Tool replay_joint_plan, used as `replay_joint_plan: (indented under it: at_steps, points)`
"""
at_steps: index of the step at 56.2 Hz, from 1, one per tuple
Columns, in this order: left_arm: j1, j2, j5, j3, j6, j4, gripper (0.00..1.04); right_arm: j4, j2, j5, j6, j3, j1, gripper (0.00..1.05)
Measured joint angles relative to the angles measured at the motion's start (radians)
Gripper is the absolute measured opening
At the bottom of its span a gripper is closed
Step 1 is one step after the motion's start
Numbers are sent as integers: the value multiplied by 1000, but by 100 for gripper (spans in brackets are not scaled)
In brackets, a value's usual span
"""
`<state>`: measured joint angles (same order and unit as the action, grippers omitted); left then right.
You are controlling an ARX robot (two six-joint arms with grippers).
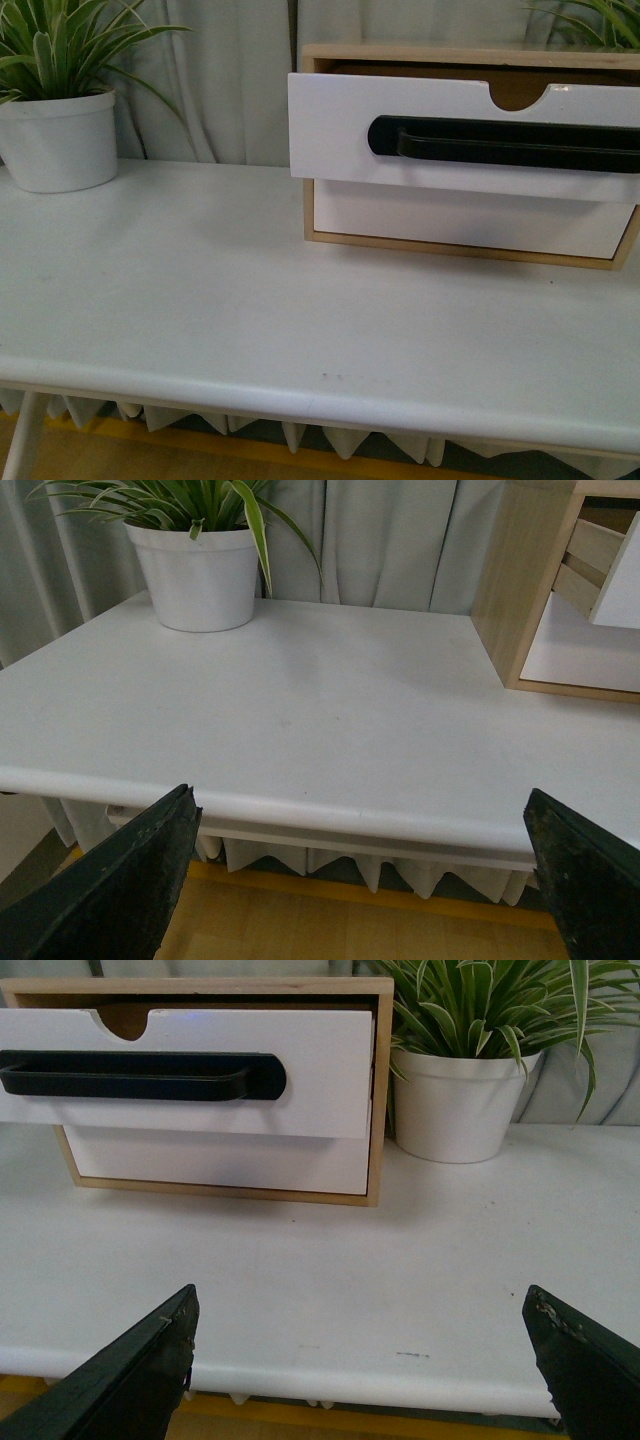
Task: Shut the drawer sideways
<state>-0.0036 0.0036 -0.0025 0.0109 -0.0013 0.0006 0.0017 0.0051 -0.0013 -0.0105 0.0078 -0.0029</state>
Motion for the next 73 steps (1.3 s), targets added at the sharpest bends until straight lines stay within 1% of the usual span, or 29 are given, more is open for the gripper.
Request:
replay_joint_plan:
  at_steps: [55, 57, 58, 60, 61, 62, 63, 64, 65, 69, 73]
  points:
    - [0, 0, 0, 0, 0, 0, 98, 0, 0, 0, 0, 0, 0, 95]
    - [0, 0, 0, 0, 0, 0, 98, -21, 9, -5, 6, 6, 0, 95]
    - [-4, 3, -19, 1, 2, -4, 98, -69, 24, -13, 13, 23, 0, 95]
    - [-34, 24, -123, 16, 37, -52, 98, -153, 68, -24, 19, 57, -2, 95]
    - [-63, 50, -200, 32, 53, -95, 98, -200, 102, -33, 21, 79, -3, 95]
    - [-78, 65, -240, 41, 62, -115, 98, -219, 118, -35, 22, 88, -4, 95]
    - [-105, 94, -312, 55, 73, -150, 98, -251, 145, -43, 24, 102, -6, 95]
    - [-117, 107, -346, 60, 77, -163, 98, -262, 156, -46, 24, 108, -6, 95]
    - [-138, 127, -401, 65, 88, -180, 98, -275, 177, -54, 26, 116, -9, 95]
    - [-181, 163, -502, 65, 133, -183, 98, -285, 225, -86, 26, 136, -21, 95]
    - [-208, 191, -551, 74, 180, -142, 98, -271, 265, -107, 11, 165, -31, 95]
